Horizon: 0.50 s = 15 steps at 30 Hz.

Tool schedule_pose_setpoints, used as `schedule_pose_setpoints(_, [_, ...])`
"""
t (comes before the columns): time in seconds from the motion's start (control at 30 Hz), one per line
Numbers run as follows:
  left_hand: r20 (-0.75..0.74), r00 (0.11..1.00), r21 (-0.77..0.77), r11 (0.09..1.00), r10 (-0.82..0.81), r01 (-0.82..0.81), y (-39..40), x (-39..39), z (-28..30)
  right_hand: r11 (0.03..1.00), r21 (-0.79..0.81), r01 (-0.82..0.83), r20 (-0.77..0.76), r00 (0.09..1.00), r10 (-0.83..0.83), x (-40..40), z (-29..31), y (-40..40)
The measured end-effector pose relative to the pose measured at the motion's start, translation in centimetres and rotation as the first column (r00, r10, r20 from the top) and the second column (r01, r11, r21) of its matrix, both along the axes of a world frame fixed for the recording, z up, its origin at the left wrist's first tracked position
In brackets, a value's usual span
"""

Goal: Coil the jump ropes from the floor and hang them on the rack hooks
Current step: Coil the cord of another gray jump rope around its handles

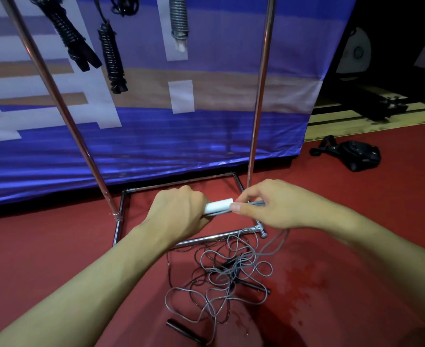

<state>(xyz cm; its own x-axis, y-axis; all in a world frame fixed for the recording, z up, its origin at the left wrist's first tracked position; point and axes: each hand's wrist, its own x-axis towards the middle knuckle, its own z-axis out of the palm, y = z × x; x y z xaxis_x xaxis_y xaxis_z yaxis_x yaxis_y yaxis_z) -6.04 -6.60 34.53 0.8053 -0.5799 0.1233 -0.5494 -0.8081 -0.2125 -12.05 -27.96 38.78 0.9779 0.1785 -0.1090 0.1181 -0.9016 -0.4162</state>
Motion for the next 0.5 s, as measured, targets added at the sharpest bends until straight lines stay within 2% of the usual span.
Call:
schedule_pose_setpoints(0.07, [-0.047,0.999,-0.041,0.999,-0.013,0.011,0.1,0.2,-0.1,0.996,0.090,0.010,-0.032,0.999,-0.008,0.1,0.1,-0.1])
schedule_pose_setpoints(0.13, [-0.203,0.977,-0.177,0.984,-0.067,0.031,0.5,0.7,-0.5,0.974,0.224,0.043,-0.049,0.998,-0.033,-0.1,0.0,-0.2])
schedule_pose_setpoints(0.2, [-0.298,0.940,-0.294,0.953,-0.167,0.076,0.9,1.3,-0.8,0.944,0.320,0.075,-0.008,0.997,-0.077,-0.2,-0.4,-0.2])
schedule_pose_setpoints(0.23, [-0.305,0.932,-0.306,0.947,-0.194,0.097,1.1,1.4,-0.9,0.946,0.317,0.071,0.032,0.996,-0.085,-0.2,-0.6,-0.1])
schedule_pose_setpoints(0.37, [-0.275,0.947,-0.280,0.956,-0.168,0.089,1.2,1.0,0.0,0.991,0.130,-0.027,0.161,0.987,0.005,-0.1,-0.4,-0.2])
schedule_pose_setpoints(0.5, [-0.246,0.963,-0.139,0.988,-0.107,0.075,1.0,0.0,0.9,0.981,-0.088,-0.170,0.139,0.974,0.181,0.4,0.0,-1.1])
